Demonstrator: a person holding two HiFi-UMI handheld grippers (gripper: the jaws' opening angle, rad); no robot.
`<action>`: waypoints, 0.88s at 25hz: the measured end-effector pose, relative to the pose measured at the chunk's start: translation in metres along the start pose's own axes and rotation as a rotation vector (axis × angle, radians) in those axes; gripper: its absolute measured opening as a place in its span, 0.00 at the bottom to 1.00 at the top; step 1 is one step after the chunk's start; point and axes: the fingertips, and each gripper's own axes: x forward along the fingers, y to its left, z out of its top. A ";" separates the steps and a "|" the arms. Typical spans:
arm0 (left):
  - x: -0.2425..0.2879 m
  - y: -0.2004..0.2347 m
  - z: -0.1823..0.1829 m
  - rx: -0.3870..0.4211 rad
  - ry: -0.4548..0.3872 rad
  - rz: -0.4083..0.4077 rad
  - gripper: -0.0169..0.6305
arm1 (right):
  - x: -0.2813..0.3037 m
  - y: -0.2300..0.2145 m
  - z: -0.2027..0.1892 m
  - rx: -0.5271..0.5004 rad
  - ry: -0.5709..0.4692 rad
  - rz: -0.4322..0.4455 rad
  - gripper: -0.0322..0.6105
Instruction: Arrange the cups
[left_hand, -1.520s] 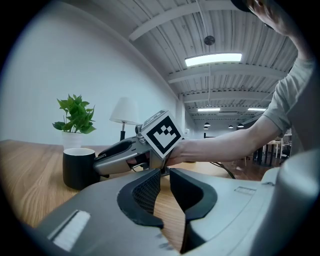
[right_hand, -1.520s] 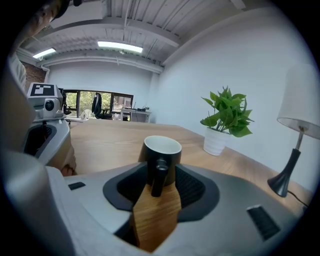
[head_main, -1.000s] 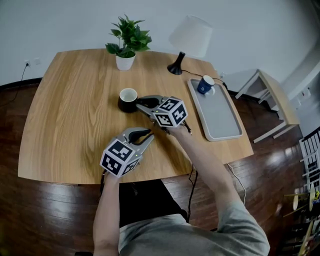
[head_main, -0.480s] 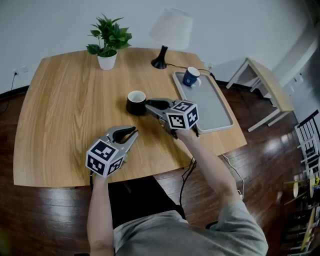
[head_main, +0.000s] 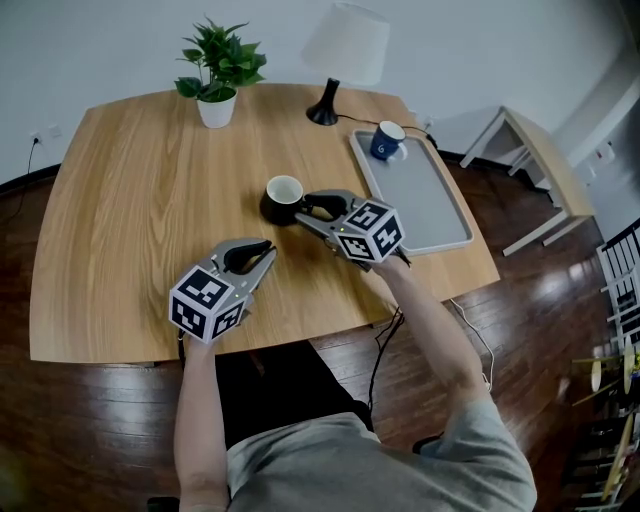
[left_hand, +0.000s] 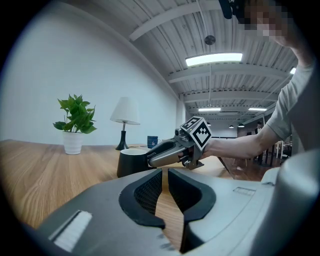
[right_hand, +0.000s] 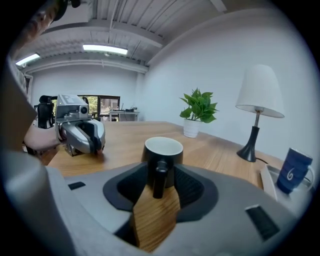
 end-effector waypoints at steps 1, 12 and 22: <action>0.000 0.000 0.000 0.000 0.001 0.000 0.10 | 0.000 0.000 0.001 -0.005 0.003 0.007 0.33; -0.002 0.000 -0.001 0.000 0.001 0.000 0.10 | 0.002 -0.003 0.001 -0.034 0.064 0.078 0.19; -0.003 0.000 -0.001 -0.001 0.000 -0.002 0.10 | -0.025 -0.022 0.004 0.231 -0.100 0.055 0.18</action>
